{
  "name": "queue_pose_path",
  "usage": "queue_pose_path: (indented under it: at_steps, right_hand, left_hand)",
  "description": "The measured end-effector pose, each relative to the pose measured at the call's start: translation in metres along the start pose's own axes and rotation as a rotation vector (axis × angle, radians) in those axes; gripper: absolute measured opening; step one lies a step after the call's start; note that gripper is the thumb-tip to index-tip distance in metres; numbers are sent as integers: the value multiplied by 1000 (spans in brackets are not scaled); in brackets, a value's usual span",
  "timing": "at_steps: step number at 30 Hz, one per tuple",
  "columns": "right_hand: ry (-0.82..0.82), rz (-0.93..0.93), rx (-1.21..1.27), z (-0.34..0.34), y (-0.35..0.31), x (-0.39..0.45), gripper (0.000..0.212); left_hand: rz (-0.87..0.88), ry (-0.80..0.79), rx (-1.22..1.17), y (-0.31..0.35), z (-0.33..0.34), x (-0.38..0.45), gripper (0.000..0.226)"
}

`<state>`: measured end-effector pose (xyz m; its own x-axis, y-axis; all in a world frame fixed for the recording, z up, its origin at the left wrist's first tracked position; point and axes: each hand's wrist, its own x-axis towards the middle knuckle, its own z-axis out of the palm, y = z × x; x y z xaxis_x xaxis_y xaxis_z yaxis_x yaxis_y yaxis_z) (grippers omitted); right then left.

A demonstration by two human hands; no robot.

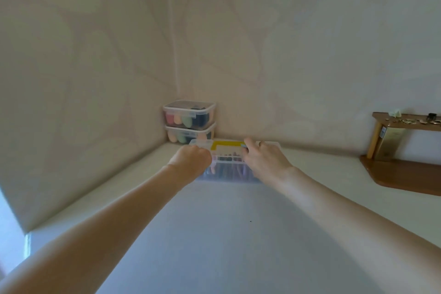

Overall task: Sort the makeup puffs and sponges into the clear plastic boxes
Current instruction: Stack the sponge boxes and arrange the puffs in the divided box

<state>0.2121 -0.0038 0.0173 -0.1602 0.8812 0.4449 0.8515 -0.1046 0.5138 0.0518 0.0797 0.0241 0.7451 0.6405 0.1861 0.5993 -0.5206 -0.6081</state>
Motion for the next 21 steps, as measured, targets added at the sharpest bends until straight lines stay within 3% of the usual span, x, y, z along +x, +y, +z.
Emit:
queue_pose_path:
  at_steps: [5,11,15,21]
  right_hand:
    - [-2,-75,1,-4,4,-7,32]
    - [5,-79,-1,-12,8,-14,37]
    - [-178,-79,19,-25,18,-17,27]
    - [-321,-8,354,-41,56,-6,34]
  left_hand:
    - [109,32,145,5,-8,-2,27]
    - [145,13,146,11,-20,-8,26]
    - [133,-58,118,6,-37,-15,29]
    - [177,-18,177,-24,-53,-15,46]
